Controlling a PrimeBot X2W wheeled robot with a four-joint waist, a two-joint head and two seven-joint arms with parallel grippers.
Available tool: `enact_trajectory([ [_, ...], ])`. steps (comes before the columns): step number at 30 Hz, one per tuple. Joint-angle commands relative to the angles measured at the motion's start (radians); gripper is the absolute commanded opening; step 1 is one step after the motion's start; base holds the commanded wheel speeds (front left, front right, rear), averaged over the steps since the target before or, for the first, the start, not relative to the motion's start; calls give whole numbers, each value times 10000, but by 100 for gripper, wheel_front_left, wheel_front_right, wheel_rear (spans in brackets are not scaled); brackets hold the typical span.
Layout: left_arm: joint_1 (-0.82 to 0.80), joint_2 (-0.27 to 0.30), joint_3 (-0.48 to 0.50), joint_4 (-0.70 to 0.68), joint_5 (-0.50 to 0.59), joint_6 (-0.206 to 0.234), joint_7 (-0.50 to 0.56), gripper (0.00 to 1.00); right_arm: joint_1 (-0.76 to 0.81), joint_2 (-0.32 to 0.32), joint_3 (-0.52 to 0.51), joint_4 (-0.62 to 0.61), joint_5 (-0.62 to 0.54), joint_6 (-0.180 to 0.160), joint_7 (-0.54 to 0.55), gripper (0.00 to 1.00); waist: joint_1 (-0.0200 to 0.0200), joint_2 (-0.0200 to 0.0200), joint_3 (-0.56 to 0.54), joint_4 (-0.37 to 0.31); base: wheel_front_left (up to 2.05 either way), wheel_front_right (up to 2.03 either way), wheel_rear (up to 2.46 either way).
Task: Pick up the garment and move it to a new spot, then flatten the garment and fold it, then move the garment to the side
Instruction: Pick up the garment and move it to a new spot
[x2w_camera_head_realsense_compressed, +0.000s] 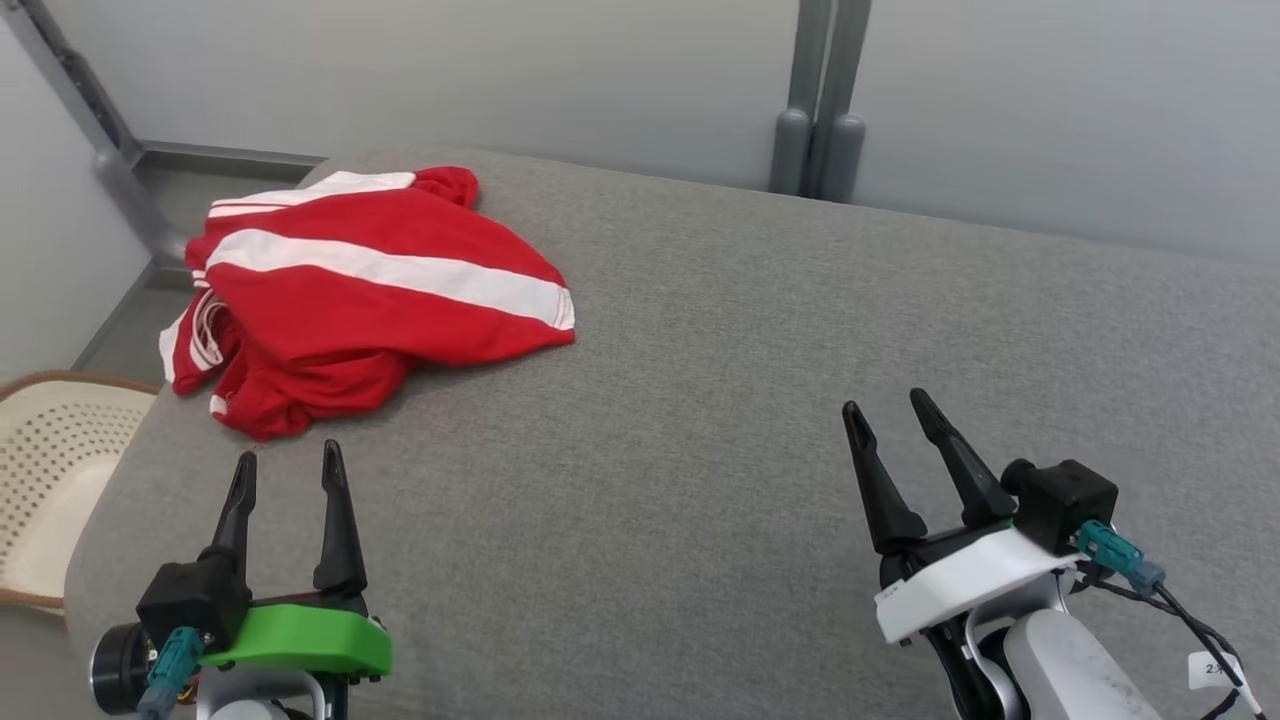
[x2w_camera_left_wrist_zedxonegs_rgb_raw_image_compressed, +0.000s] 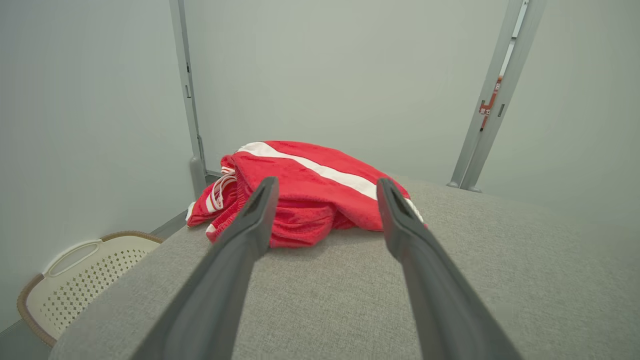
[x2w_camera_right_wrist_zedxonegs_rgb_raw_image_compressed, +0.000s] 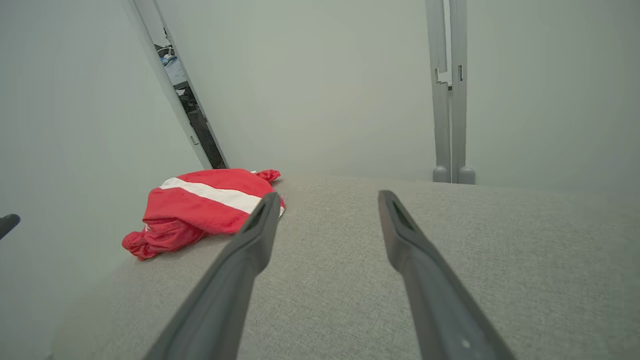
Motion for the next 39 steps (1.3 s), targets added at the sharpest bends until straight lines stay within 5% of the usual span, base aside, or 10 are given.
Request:
enact_trajectory([
  [1,124,55,57,53,-117,61,-3,100,-35,-62,38,-4,56,0,-33,100,0,0,-12,672,0,0,0],
  [13,73,55,99,202,-313,97,-3,100,-108,-87,108,79,232,0,-32,100,0,0,25,1084,0,0,0],
  [22,-652,159,128,929,-664,-214,88,100,-438,-170,169,-51,143,0,-32,100,0,0,458,550,0,0,0],
  [31,-2829,1773,862,1041,-1537,-559,2010,100,-1135,-411,509,-349,104,-1,-32,100,0,0,1744,-349,0,0,0],
  [39,-4641,3294,1428,1734,-2852,-750,4776,100,-1963,-515,572,-664,-54,0,-33,100,0,0,3054,-1289,0,0,0],
])
